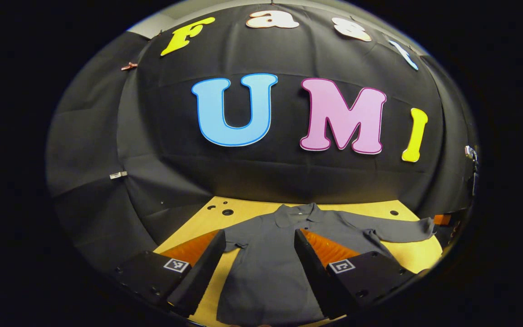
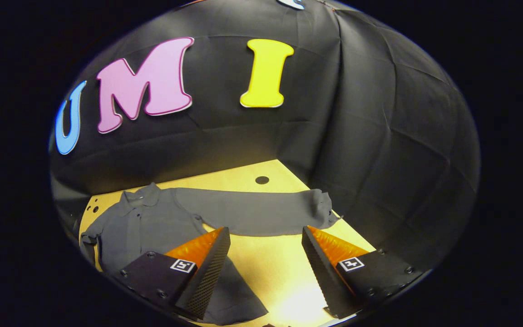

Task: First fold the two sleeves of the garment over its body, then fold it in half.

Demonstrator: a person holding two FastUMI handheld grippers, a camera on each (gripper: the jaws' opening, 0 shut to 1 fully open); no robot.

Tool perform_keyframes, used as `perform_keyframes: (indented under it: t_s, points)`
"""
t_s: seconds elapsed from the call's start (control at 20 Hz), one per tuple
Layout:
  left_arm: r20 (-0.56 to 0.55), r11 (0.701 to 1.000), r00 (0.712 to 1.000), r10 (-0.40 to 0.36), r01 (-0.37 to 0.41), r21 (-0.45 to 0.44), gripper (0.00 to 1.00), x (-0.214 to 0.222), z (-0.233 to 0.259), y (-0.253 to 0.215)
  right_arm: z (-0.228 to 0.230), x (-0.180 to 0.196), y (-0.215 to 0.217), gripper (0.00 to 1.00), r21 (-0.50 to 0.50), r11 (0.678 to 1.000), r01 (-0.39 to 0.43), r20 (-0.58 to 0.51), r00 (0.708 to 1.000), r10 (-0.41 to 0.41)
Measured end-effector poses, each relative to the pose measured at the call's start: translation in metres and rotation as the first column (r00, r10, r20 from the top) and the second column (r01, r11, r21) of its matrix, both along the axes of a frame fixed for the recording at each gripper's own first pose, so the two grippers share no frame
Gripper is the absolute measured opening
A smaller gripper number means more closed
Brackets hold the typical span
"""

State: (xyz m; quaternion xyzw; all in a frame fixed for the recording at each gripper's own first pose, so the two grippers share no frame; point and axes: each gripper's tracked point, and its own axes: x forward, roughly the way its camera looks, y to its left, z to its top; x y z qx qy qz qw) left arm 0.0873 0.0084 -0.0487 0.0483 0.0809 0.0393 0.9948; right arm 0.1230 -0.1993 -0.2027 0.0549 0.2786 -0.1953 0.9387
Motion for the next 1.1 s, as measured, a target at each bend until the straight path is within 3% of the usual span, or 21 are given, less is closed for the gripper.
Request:
perform_keyframes:
  t_s: [0.55,1.1]
  points:
    - [-0.117,0.999,0.992,0.047,-0.048,-0.005,0.96,0.018,-0.034,-0.002,-0.056,0.03,-0.098,0.98,0.003,0.986,0.166,-0.096,0.982,-0.165]
    - [-0.212,0.992,0.97,0.118,-0.125,-0.02,0.96,0.023,-0.064,-0.005,-0.123,0.058,-0.159,0.98,0.029,0.969,0.247,-0.206,0.95,-0.236]
